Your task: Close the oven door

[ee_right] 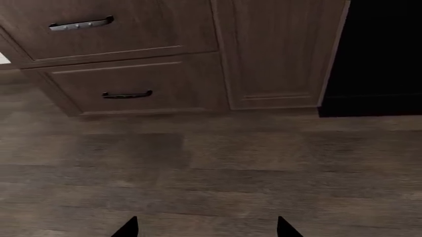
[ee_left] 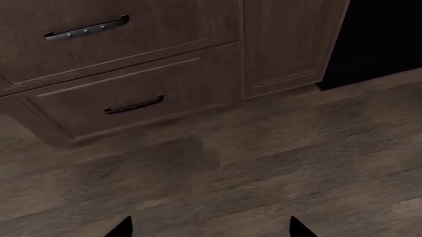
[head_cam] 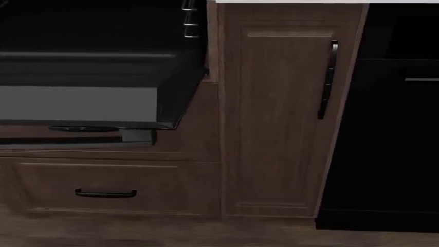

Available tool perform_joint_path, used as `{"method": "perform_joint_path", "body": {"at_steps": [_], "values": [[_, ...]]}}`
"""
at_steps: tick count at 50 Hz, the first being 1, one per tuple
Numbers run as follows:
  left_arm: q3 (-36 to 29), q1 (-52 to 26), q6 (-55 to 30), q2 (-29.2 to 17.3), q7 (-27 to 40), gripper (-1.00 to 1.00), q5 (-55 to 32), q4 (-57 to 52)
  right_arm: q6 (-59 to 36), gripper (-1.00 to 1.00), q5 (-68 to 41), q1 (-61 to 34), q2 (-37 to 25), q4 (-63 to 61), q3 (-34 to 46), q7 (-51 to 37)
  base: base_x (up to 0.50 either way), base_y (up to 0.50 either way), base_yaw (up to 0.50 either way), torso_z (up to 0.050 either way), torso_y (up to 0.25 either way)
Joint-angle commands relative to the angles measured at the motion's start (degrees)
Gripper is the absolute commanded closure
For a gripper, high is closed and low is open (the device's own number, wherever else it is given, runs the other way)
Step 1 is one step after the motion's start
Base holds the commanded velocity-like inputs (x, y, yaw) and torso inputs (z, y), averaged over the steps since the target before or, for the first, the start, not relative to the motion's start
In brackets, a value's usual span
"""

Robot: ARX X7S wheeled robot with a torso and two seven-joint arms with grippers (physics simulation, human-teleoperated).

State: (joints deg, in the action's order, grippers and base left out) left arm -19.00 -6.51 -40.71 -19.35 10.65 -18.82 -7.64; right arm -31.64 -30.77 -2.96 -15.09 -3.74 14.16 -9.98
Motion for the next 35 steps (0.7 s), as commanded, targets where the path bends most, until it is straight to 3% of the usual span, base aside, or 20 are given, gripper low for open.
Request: {"method": "perform_joint_path", "body": {"at_steps": [1,35], "values": [[-0.4,0.0,0.6,0.1,-0.2,-1.0,-0.1,0.7,0.1,-1.0,-0.2,-0.1,-0.2,0.3,0.2,0.0,0.0,0.23,0.0,0.0,0.0],[0.0,0.2,0.7,-0.5,0.6,-1.0,-0.8,-0.2,0.7,-1.0,-0.8,-0.1,-0.7,-0.3,0.7,-0.3,0.0,0.23,0.0,0.0,0.0]]}}
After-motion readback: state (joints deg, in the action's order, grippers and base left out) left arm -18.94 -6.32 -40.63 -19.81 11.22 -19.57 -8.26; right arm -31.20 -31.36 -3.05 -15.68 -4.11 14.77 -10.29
